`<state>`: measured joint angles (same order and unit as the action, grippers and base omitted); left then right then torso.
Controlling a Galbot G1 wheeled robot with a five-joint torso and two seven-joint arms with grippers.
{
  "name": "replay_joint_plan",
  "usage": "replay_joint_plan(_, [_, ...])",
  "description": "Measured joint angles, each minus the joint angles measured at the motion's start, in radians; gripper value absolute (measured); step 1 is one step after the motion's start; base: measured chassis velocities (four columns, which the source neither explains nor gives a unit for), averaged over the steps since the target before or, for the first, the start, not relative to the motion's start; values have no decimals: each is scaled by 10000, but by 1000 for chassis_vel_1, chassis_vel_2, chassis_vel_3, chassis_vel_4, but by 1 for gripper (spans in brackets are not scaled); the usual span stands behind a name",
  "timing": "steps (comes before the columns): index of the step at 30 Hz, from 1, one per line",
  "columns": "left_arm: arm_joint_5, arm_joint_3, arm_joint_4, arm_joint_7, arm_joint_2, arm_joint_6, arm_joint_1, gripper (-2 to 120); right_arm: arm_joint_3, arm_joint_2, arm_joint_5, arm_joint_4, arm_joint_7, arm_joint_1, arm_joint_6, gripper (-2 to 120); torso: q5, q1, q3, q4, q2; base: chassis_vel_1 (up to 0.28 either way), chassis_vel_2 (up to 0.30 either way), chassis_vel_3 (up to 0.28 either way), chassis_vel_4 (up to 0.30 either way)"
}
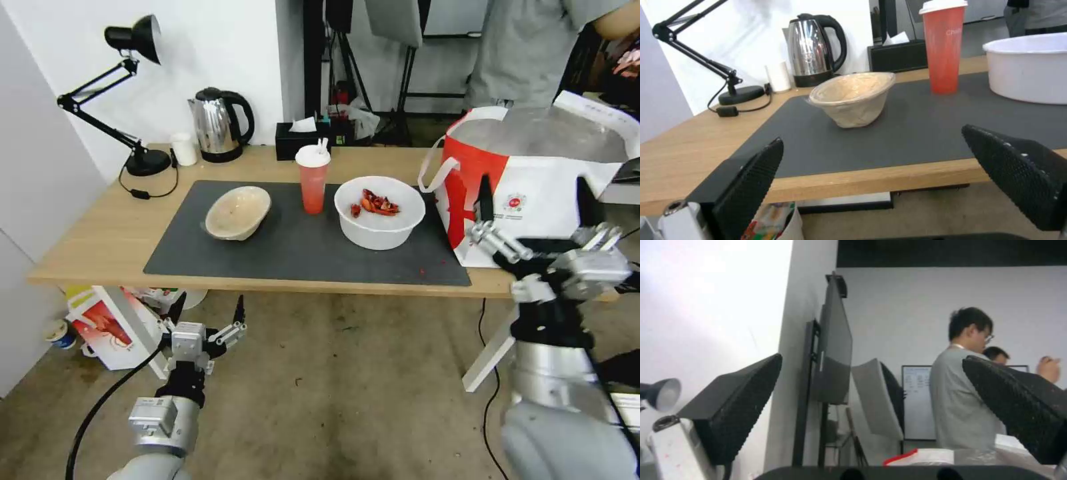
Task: Pick up the trash from the table and place it into the takeout bag.
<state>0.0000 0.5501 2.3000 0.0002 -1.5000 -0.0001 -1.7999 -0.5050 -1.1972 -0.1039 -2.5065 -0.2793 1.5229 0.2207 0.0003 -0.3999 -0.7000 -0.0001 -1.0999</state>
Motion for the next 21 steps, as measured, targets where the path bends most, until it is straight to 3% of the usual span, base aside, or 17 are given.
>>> replay_joint_plan(7, [0,0,0,0,0,0,-1,100,-982,953,-1972,17,859,-380,-825,100,1,0,0,1,-1,0,0,0,0])
replay_joint_plan(8, [0,-1,0,-1,0,0,-1,100,-1355,1578,-2855,29,1119,-548,-1303,100,1,-1,0,-1,0,0,0,0,0])
replay_joint_plan(11, [0,0,0,-2,-1,0,0,100,-1558,1977,-3383,31,1242,-645,-1610,100,-3,-1,0,1,0,0,0,0,0])
replay_joint_plan(13, [0,0,0,-2,0,0,-1,100,-2143,3271,-4832,41,1471,-931,-2574,100,-2,-1,0,2,0,0,0,0,0])
replay_joint_plan(19, [0,0,0,-2,0,0,0,100,-2594,4384,-5992,46,1546,-1104,-3637,100,-2,-1,1,2,0,0,0,0,0])
replay_joint_plan(21, [0,0,0,-2,0,0,-1,100,-2614,4442,-6057,46,1548,-1100,-3713,100,-2,-1,1,2,0,0,0,0,0])
